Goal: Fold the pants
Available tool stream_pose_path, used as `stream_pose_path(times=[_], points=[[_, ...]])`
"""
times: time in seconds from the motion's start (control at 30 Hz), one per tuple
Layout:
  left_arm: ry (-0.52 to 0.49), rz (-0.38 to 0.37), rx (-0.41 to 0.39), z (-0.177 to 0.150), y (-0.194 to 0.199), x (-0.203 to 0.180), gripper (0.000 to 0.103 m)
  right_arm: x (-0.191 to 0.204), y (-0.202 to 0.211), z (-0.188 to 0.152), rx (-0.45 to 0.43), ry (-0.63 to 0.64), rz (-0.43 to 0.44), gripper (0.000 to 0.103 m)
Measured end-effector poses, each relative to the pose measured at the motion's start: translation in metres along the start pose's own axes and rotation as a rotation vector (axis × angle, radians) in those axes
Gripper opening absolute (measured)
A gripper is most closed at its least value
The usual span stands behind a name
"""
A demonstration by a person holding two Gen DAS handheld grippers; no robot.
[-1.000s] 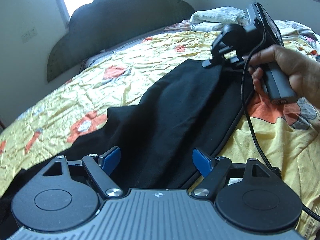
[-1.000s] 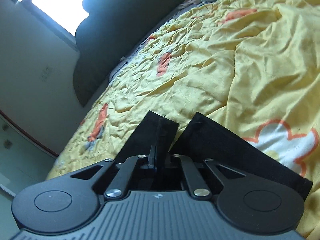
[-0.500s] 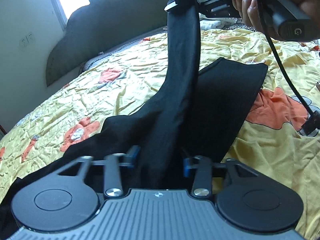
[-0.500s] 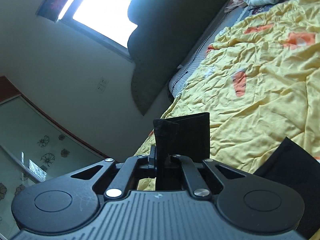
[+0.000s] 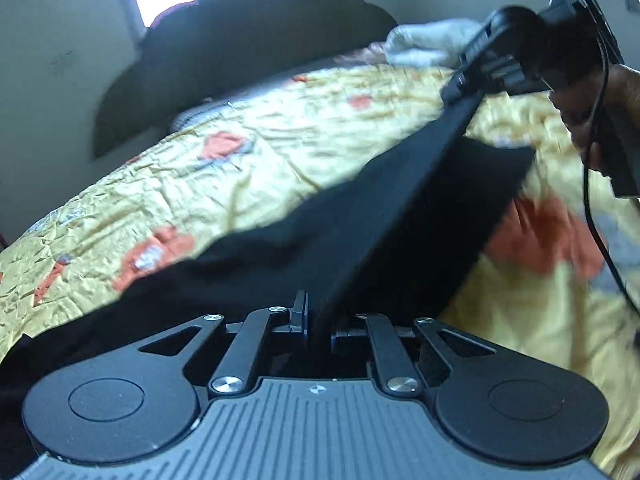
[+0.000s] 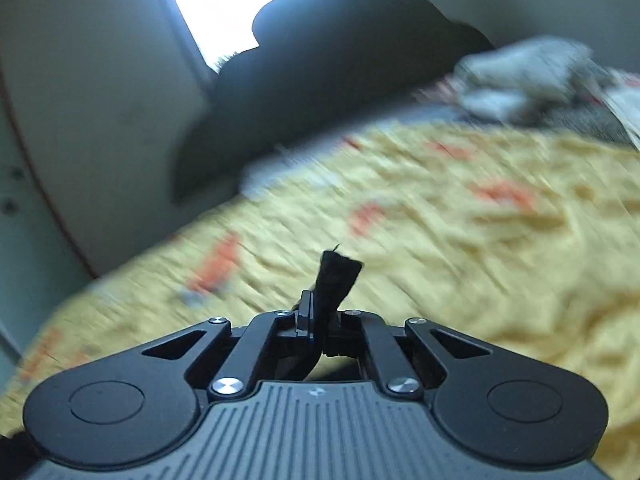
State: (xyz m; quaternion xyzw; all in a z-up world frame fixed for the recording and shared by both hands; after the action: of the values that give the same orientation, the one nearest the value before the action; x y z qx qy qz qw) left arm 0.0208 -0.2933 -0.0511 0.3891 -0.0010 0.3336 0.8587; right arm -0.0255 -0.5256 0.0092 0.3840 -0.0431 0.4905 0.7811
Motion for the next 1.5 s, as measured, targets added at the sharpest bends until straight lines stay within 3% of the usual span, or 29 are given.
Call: stream_pose_path(times=[0.1, 0.27, 0.4, 0.43, 0.47, 0.57, 0.6, 0.63, 0.7, 0.73, 0.8, 0.83, 0.9, 1.0, 1.03, 1.1, 1.17, 1.27, 1.37, 1.43, 1.5], points=[[-0.02, 0.01, -0.01, 0.002, 0.003, 0.0, 0.012, -0.032, -0.009, -0.023, 0.067, -0.116, 0.002, 0.004], [-0.003, -0.014, 0.002, 0.004, 0.005, 0.002, 0.012, -0.026, 0.01, -0.026, 0.029, -0.076, -0.012, 0.004], [-0.06, 0.016, -0.001, -0.005, 0.003, -0.015, 0.013, -0.038, -0.001, -0.038, 0.088, -0.075, -0.072, 0.004], [-0.073, 0.021, -0.004, -0.005, 0.003, -0.016, 0.022, -0.042, -0.005, -0.041, 0.096, -0.088, -0.078, 0.004], [-0.079, 0.02, -0.007, -0.005, 0.005, -0.017, 0.023, -0.045, -0.007, -0.043, 0.088, -0.098, -0.07, 0.004], [-0.063, -0.01, -0.015, -0.003, 0.013, -0.013, 0.043, -0.041, -0.006, -0.041, 0.09, -0.078, -0.081, 0.008], [-0.055, -0.022, -0.023, -0.003, 0.017, -0.01, 0.054, -0.041, -0.005, -0.039, 0.091, -0.074, -0.09, 0.008], [-0.044, -0.038, -0.03, -0.002, 0.022, -0.007, 0.061, -0.041, -0.002, -0.037, 0.084, -0.074, -0.109, 0.014], [-0.012, -0.081, -0.044, -0.001, 0.032, 0.001, 0.068, -0.044, 0.008, -0.032, 0.031, -0.082, -0.21, 0.037], [0.007, -0.108, -0.052, 0.0, 0.037, 0.006, 0.069, -0.046, 0.017, -0.029, -0.023, -0.087, -0.283, 0.054], [0.045, -0.158, -0.059, 0.001, 0.045, 0.017, 0.072, -0.043, 0.031, -0.024, -0.125, -0.073, -0.375, 0.058], [0.072, -0.173, -0.06, 0.003, 0.047, 0.023, 0.073, -0.037, 0.035, -0.022, -0.148, -0.04, -0.368, 0.058], [0.131, -0.179, -0.052, 0.006, 0.047, 0.038, 0.076, -0.018, 0.03, -0.019, -0.105, 0.045, -0.254, 0.058], [0.237, -0.124, -0.006, 0.006, 0.035, 0.065, 0.075, 0.018, -0.004, -0.027, 0.103, 0.161, -0.026, 0.061], [0.263, -0.092, 0.023, 0.004, 0.028, 0.073, 0.075, 0.027, -0.016, -0.032, 0.161, 0.195, 0.011, 0.061], [0.289, -0.043, 0.107, -0.003, 0.012, 0.085, 0.073, 0.041, -0.039, -0.042, 0.226, 0.281, -0.019, 0.061], [0.283, -0.056, 0.181, -0.012, -0.001, 0.088, 0.069, 0.045, -0.054, -0.044, 0.21, 0.369, -0.104, 0.062], [0.285, -0.064, 0.157, -0.017, 0.003, 0.085, 0.069, 0.043, -0.05, -0.034, 0.157, 0.357, -0.209, 0.066], [0.29, -0.067, 0.099, -0.012, 0.011, 0.085, 0.075, 0.053, -0.027, -0.036, 0.123, 0.389, -0.148, 0.066], [0.273, -0.059, 0.116, -0.011, 0.007, 0.081, 0.074, 0.066, -0.019, -0.05, 0.149, 0.439, -0.063, 0.067], [0.258, -0.068, 0.152, -0.015, 0.0, 0.073, 0.074, 0.076, -0.023, -0.066, 0.197, 0.501, -0.052, 0.067]])
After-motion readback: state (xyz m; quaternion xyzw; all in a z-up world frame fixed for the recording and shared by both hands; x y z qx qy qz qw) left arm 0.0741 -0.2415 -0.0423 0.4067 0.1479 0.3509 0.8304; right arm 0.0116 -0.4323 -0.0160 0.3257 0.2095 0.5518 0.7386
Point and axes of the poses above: each gripper's, at about its wrist camera, not at the fingertips, and y roughly against the way its jaws point, x to its left, z to its top, the point moved 3 cm from there along -y, roughly the way its jaws point, and after that the axes turned 6 degrees about x, right-handed, at the moved point
